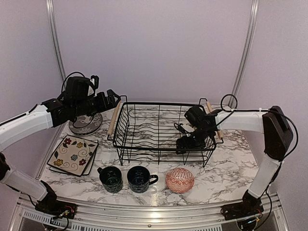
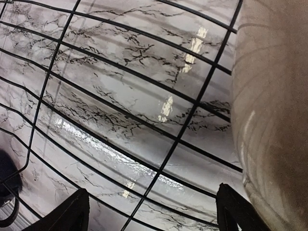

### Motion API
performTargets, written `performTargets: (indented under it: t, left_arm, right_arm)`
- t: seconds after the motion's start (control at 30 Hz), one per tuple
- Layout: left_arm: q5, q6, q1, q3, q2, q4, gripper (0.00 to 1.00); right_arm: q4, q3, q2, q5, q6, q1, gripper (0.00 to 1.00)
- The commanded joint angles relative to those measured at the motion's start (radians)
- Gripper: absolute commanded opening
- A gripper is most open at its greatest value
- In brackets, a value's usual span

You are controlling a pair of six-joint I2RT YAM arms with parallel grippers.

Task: Unload the mixed dishes from the dish rack
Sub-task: Move the bowl to the dish rack, then grab the bowl from the dish rack.

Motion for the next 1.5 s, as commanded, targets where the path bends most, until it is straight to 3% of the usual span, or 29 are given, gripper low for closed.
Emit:
performTargets:
  t: [0.0, 0.3, 0.47, 0.73, 0.9, 1.23, 1.47]
  left_arm:
    - [0.012, -0.004, 0.008, -0.019, -0.015, 0.015, 0.99]
    - [0.032, -0.015, 0.008, -0.025, -0.006, 0.038, 0.99]
    - [0.044, -0.016, 0.008, -0.021, 0.004, 0.045, 0.99]
    - [0.046, -0.01, 0.008, -0.02, -0.006, 0.033, 0.99]
    - [0.038, -0.012, 0.008, -0.03, -0.021, 0.029, 0.99]
    - [0.043, -0.012, 0.008, -0.031, -0.016, 0.027, 0.99]
    - [0.043, -0.014, 0.008, -0.039, -0.016, 0.028, 0.99]
  right_arm:
    - [-0.048, 0.013, -0.095, -0.012, 0.031, 0.009, 0.88]
    - [-0.122, 0.054, -0.234, -0.027, 0.055, 0.011, 0.89]
    - [-0.114, 0.08, -0.25, 0.038, 0.061, 0.012, 0.89]
    - [-0.211, 0.232, -0.092, 0.31, -0.059, 0.011, 0.88]
    - [-0.244, 0.313, 0.017, 0.318, -0.099, 0.011, 0.78]
    - [-0.254, 0.388, 0.099, 0.455, -0.154, 0.009, 0.7]
    - [-0.299, 0.413, 0.132, 0.528, -0.233, -0.012, 0.73]
